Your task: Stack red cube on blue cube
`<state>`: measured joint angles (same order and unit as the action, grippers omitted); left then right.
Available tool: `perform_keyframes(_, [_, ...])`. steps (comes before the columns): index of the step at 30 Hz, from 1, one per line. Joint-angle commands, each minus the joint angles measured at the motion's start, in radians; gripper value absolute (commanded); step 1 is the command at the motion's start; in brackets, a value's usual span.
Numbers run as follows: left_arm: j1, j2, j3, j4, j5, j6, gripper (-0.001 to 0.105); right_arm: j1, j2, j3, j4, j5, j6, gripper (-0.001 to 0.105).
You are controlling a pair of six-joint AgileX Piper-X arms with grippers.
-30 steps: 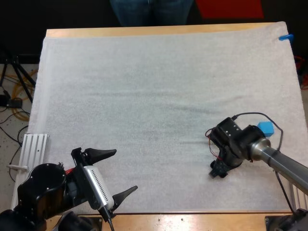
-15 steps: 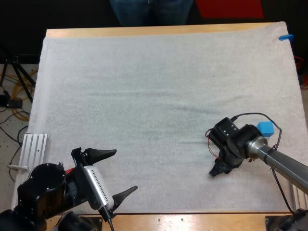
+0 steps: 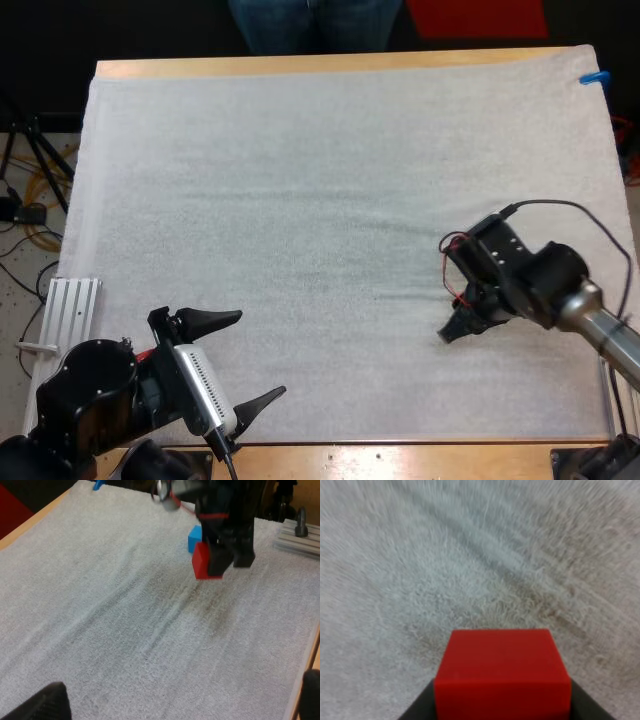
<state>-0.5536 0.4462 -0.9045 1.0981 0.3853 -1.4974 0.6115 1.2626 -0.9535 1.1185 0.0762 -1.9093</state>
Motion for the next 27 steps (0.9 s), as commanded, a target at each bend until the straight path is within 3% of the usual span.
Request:
perform_keyframes(1, [-0.002, 0.002, -0.006, -0.004, 0.001, 0.003, 0.087, -0.002, -0.026, -0.019, 0.028, 0.005, 0.010, 0.025])
perform_keyframes(11, [-0.002, 0.002, -0.006, -0.004, 0.001, 0.003, 0.087, -0.017, -0.076, -0.050, 0.064, 0.099, 0.047, 0.025])
perform_keyframes(27, [-0.002, 0.002, -0.006, -0.004, 0.001, -0.001, 0.087, -0.314, 0.079, -0.094, 0.013, 0.099, 0.048, 0.025])
